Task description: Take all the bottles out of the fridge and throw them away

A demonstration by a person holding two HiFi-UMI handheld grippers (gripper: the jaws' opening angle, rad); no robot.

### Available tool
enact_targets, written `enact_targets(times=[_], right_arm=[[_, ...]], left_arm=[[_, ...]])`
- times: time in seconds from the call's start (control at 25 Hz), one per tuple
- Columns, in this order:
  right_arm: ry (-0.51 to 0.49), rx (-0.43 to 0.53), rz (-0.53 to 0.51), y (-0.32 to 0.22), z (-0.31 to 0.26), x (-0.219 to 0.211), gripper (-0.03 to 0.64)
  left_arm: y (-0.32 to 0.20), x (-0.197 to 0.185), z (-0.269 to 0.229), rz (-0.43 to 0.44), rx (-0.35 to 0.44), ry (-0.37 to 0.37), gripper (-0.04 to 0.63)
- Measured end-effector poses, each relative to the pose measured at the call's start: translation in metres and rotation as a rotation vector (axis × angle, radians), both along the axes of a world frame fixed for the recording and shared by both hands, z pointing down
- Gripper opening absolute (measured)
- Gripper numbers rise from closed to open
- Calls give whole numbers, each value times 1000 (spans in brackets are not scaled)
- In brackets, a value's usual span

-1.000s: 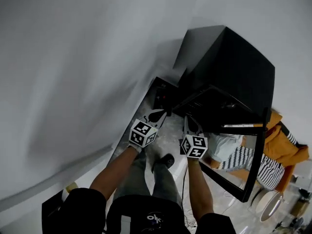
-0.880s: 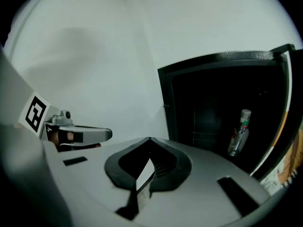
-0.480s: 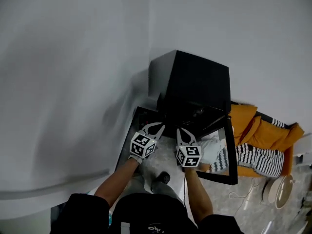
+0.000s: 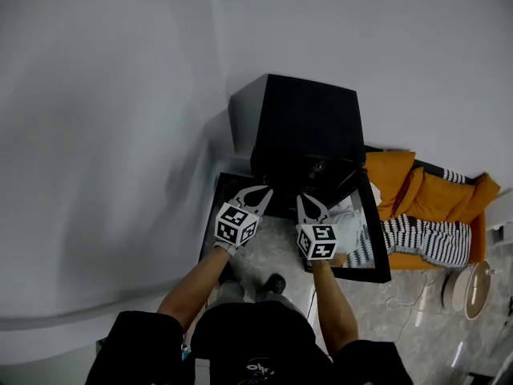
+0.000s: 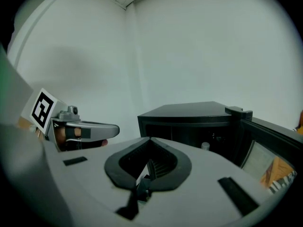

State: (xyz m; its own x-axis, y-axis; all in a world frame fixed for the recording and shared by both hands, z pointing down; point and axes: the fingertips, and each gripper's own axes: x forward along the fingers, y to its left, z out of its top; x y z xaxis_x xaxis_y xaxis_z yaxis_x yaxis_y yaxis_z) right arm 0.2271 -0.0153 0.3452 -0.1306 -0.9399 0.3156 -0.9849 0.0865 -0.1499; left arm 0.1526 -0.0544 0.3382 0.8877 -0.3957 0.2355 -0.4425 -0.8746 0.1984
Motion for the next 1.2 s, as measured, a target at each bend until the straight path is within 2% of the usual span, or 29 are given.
enact_targets(times=[0.24, 0.72, 1.04, 1.2], right_arm=[[-9, 5, 40, 2, -5, 15, 8], [2, 11, 163, 28, -12, 64, 7], [6, 7, 202, 31, -9, 77, 8], [39, -1, 204, 26, -7, 80, 8]], left_arm=[[-2, 11, -6, 28, 5, -14, 2], [15, 62, -14, 145, 14, -3, 2], [18, 70, -9, 172, 6, -8, 2], [18, 73, -12, 191, 2, 11, 2]])
